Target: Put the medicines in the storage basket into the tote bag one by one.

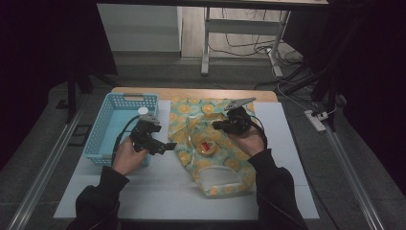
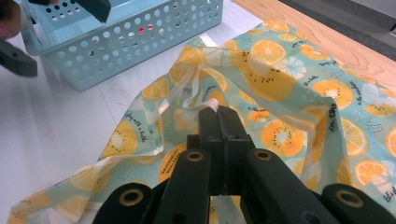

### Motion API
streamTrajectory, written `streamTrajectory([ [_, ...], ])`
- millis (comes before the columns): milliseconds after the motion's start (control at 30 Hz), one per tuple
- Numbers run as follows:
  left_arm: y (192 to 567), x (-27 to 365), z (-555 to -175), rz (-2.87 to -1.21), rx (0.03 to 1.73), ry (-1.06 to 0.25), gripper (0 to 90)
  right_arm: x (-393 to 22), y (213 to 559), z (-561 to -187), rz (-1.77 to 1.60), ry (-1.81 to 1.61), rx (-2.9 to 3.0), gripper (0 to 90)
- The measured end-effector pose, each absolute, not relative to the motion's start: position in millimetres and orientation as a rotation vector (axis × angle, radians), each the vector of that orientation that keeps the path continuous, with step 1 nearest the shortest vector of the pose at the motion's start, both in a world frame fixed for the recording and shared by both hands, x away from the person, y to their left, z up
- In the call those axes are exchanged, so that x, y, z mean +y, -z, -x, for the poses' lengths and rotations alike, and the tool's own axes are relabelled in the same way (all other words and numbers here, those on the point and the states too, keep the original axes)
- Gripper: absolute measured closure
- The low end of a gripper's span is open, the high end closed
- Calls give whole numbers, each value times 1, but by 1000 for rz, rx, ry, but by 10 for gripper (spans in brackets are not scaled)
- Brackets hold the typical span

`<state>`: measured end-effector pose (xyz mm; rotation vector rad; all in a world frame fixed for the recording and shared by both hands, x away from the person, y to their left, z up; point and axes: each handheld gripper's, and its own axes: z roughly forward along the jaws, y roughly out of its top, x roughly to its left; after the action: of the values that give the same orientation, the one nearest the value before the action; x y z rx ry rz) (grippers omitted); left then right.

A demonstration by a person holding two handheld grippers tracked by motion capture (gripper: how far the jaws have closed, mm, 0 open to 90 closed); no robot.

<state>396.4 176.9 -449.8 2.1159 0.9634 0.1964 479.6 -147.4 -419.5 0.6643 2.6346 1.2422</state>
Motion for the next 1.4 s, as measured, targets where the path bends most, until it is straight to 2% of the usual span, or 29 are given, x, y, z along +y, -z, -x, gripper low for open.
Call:
streamTrajectory([
  [500,447,221,-399,-2081,1119,-256,0,-148,419,-479,-663,-1242,2632,900],
  [900,454,243,-409,-2086,1204,-295,0,-148,419,-479,-665,-1244,2630,900],
  [1400,475,266,-435,-2120,1323,-238,0,-147,420,-479,-663,-1241,2633,900],
])
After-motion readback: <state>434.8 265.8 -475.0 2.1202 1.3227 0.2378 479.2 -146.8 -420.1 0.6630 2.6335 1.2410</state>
